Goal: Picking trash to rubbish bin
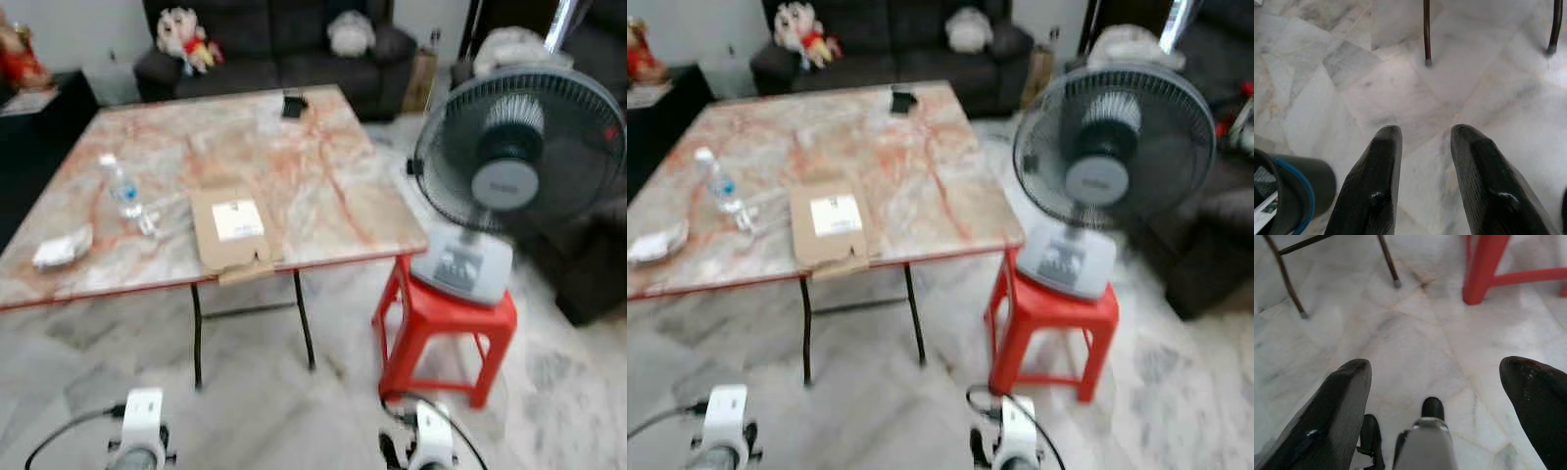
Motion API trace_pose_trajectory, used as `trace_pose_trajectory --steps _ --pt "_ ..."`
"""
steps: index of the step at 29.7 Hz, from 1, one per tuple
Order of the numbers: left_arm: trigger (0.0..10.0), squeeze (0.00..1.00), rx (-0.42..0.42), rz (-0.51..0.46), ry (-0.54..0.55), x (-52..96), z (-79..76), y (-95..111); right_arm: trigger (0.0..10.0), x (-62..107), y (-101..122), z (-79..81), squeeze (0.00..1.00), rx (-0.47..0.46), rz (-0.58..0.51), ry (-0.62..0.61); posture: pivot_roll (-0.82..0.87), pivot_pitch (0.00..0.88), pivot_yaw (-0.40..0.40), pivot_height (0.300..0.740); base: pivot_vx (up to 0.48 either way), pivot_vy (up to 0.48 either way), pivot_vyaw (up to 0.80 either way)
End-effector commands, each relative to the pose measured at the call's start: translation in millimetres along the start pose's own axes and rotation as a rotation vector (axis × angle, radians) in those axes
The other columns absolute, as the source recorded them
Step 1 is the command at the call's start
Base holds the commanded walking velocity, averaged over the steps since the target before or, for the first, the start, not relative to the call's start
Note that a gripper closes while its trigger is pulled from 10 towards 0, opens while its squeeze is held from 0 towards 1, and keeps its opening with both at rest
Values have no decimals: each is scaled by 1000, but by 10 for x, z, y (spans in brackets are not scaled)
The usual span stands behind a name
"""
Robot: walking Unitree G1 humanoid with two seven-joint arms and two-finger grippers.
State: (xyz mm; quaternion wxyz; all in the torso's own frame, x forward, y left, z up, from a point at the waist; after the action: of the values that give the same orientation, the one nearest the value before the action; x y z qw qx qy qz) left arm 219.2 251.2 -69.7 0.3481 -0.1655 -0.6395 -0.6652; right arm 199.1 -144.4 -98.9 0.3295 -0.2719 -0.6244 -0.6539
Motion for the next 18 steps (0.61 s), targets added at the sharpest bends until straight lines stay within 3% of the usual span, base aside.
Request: trace_pose_trajectory --steps 1,11,14,15,16,18 --pt "10000 0 -26 -21 -10 -10 10 55 10000 -12 34 63 0 6 -12 14 -79 0 36 740 0 0 0" --pt "10000 0 -8 -108 -82 -63 -176 333 10000 -23 88 77 0 1 -31 17 -85 0 44 740 0 0 0" --pt "10000 0 -44 -129 -99 -65 -228 381 10000 -21 83 73 0 1 -30 16 -85 0 44 740 0 0 0" --pt "10000 0 -89 -194 -131 -67 -309 518 10000 -20 78 68 0 1 -29 15 -87 0 42 740 0 0 0" --pt "10000 0 -89 -194 -131 -67 -309 518 10000 -20 78 68 0 1 -29 15 -87 0 42 740 0 0 0" --pt "10000 0 -215 -295 -205 -49 -488 728 10000 -18 75 57 0 -1 -28 12 -82 0 41 740 0 0 0"
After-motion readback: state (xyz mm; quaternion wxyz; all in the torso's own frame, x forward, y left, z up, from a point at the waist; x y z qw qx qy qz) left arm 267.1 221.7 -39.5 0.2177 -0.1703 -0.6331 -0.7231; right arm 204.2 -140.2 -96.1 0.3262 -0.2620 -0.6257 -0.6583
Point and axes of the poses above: a point about 5 cm out from each wrist's last joint towards the gripper, its own x axis pointing back from the gripper into the wrist, its own y axis along the axis of the wrist's last joint, z = x × y, the point moved 2 cm from there along -x, pointing out of the wrist towards the gripper, and after that the axes turned 8 degrees about x, right-handed, at the moved point
